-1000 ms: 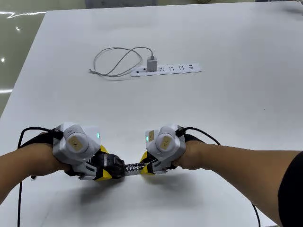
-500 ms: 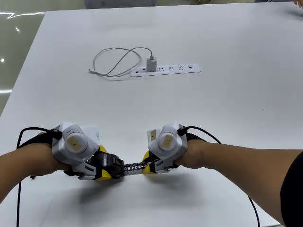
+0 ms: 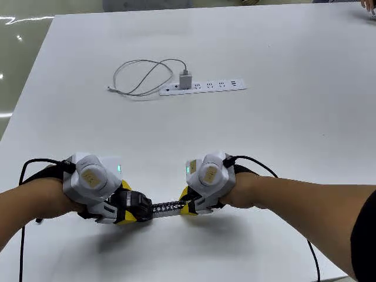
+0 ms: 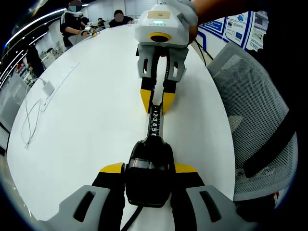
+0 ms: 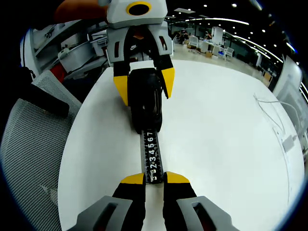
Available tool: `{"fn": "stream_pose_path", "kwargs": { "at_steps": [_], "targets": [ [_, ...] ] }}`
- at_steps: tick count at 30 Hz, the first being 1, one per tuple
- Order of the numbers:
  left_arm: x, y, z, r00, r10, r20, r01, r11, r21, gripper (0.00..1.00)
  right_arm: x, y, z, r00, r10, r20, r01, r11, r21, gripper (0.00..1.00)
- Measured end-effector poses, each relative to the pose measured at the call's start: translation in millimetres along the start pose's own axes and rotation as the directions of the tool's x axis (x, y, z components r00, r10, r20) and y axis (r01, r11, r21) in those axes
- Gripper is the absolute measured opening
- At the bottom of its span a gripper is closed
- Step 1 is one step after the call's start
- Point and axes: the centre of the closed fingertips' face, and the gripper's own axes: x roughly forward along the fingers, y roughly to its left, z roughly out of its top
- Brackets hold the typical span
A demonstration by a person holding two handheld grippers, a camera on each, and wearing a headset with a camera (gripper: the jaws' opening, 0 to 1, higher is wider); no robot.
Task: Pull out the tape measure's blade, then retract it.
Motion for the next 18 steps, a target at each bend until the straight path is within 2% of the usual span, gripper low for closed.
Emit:
{"fn": "stream_pose_path", "kwargs": {
  "at_steps": [18],
  "targets": [
    [-0.2,-0.2,0.2,1.0,0.007,0.003,-0.007,1.0,-0.002,0.32,-5.4,-2.2,-7.8,0.9998,0.005,-0.019,-0.005,1.0,-0.001,0.09]
  ]
}}
